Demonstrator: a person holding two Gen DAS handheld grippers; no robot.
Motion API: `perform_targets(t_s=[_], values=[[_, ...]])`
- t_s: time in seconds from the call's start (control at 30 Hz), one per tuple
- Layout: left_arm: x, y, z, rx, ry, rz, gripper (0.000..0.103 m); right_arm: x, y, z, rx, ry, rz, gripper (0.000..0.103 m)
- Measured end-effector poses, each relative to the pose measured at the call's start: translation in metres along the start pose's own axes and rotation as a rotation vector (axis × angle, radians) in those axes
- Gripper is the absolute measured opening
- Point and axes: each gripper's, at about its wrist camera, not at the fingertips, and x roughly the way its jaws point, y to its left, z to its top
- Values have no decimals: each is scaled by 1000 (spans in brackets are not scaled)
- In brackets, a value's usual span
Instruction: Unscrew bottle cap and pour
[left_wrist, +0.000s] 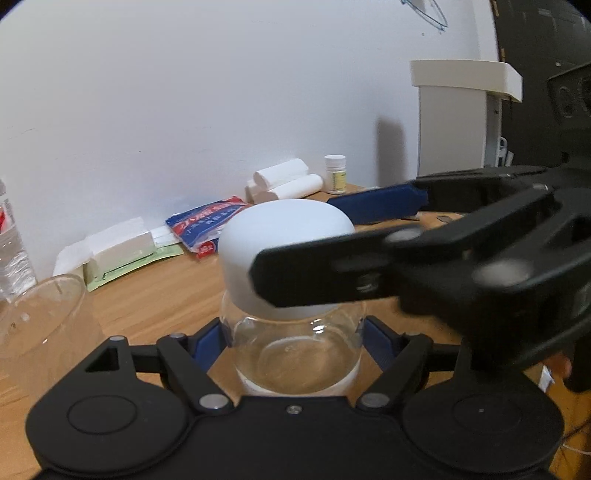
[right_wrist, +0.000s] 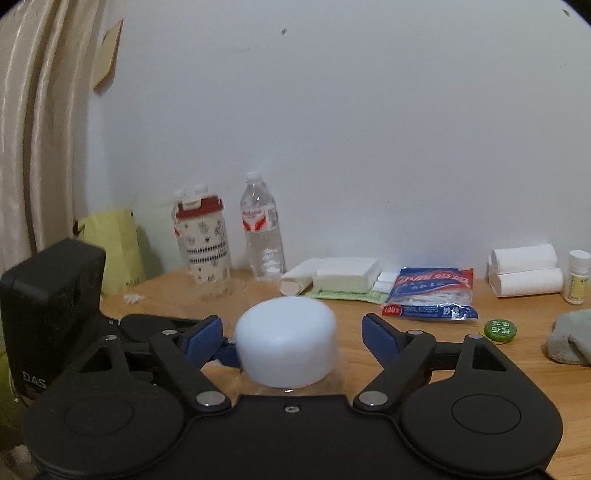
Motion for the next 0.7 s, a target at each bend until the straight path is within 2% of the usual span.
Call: perform_targets(t_s=[0.1,0.27,0.5,0.7], values=[[1,-3,1,-9,1,17,80,7,1,1,18,39,-26,73],[0,0,0,-1,-8,8,80,13,0,0,-8,44,-20,70],[2,13,2,30,-9,-84,80,14,-35,0,-50,49,180,70],[5,26,3,68,-13,-177,80,19,-60,6,-158,66,364,70]])
